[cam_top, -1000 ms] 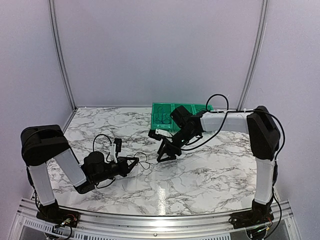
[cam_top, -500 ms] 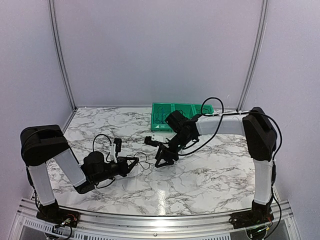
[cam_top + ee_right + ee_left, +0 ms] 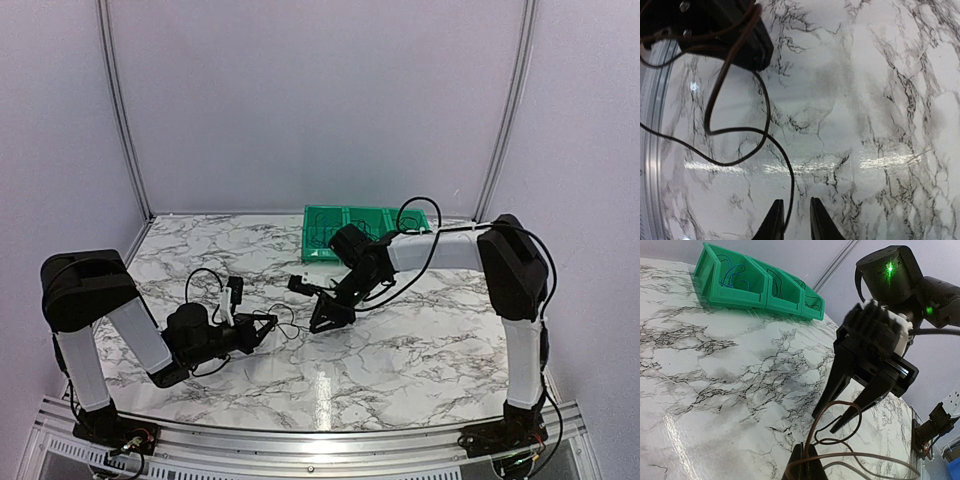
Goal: Untangle the cables
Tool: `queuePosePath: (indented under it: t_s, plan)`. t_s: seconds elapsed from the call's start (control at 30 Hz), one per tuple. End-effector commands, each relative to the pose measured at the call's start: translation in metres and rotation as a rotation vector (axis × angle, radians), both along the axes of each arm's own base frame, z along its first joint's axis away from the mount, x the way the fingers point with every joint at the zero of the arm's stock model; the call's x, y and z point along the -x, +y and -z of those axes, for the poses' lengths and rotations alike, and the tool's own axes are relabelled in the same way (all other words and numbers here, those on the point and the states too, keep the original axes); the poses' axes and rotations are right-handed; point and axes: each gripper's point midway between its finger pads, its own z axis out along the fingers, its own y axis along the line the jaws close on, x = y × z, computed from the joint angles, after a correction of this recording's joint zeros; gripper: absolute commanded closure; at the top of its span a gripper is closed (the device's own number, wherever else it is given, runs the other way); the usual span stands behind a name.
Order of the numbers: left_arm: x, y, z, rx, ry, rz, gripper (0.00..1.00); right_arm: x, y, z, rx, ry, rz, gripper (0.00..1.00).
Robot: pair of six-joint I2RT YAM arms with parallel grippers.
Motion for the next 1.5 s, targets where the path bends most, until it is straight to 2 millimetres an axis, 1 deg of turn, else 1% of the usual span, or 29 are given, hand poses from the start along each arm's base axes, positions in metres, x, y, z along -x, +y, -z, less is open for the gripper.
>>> queuePosePath:
  t_s: [0.0, 0.03, 0.07, 0.17, 0.27, 0.33, 0.37, 0.4, 0.5, 0.57, 0.63, 0.73, 0.8, 0.87, 0.97, 1.17, 1.23, 1.27, 1.47]
  plan:
    - [0.003, -0.001, -0.006, 0.008, -0.018, 0.015, 1.0, -0.002, 0.01, -0.01, -0.033, 0.01, -0.013, 0.92]
    - [0.003, -0.001, -0.006, 0.007, -0.017, 0.012, 1.0, -0.001, 0.01, -0.011, -0.033, 0.014, -0.015, 1.0]
    - [0.003, 0.0, -0.006, 0.006, -0.017, 0.008, 0.99, -0.001, 0.01, -0.013, -0.034, 0.012, -0.016, 1.0]
    - [-0.001, 0.009, 0.0, -0.018, 0.004, -0.043, 0.81, -0.004, 0.006, -0.019, -0.031, -0.015, -0.006, 1.0]
    - [-0.004, 0.027, 0.01, -0.06, 0.054, -0.126, 0.64, -0.011, 0.003, -0.033, -0.039, -0.057, 0.015, 1.0]
    - [0.0, 0.039, 0.019, -0.088, 0.113, -0.166, 0.49, -0.016, -0.001, -0.038, -0.034, -0.087, 0.038, 1.0]
    - [0.001, 0.046, 0.023, -0.095, 0.144, -0.195, 0.44, -0.017, -0.002, -0.039, -0.032, -0.098, 0.046, 1.0]
    - [0.004, 0.053, 0.027, -0.112, 0.168, -0.211, 0.42, -0.019, -0.003, -0.04, -0.03, -0.107, 0.056, 1.0]
    - [0.012, 0.07, 0.027, -0.099, 0.201, -0.252, 0.41, -0.027, -0.004, -0.035, -0.005, -0.126, 0.092, 1.0]
    - [0.016, 0.074, 0.024, -0.091, 0.2, -0.253, 0.41, -0.032, -0.005, -0.029, 0.015, -0.137, 0.113, 1.0]
    - [0.019, 0.074, 0.022, -0.093, 0.194, -0.237, 0.41, -0.035, -0.006, -0.023, 0.032, -0.14, 0.126, 1.0]
    - [0.022, 0.065, 0.023, -0.102, 0.196, -0.192, 0.44, -0.038, -0.008, -0.015, 0.051, -0.14, 0.14, 1.0]
    - [0.025, 0.056, 0.029, -0.115, 0.219, -0.15, 0.45, -0.037, -0.009, -0.012, 0.058, -0.135, 0.142, 1.0]
    - [0.025, 0.053, 0.041, -0.135, 0.263, -0.149, 0.45, -0.037, -0.009, -0.011, 0.061, -0.136, 0.142, 1.0]
    - [0.022, 0.057, 0.058, -0.175, 0.317, -0.189, 0.49, -0.037, -0.011, -0.012, 0.061, -0.146, 0.142, 1.0]
    - [0.005, 0.049, 0.068, -0.248, 0.308, -0.215, 0.5, -0.038, -0.012, -0.014, 0.052, -0.165, 0.14, 1.0]
    - [-0.002, 0.046, 0.07, -0.261, 0.316, -0.222, 0.52, -0.035, -0.012, -0.018, 0.039, -0.166, 0.129, 1.0]
    - [-0.005, 0.045, 0.072, -0.262, 0.322, -0.227, 0.53, -0.034, -0.011, -0.023, 0.023, -0.172, 0.125, 1.0]
    - [-0.019, 0.043, 0.082, -0.279, 0.34, -0.246, 0.55, -0.023, -0.006, -0.062, -0.086, -0.196, 0.091, 1.0]
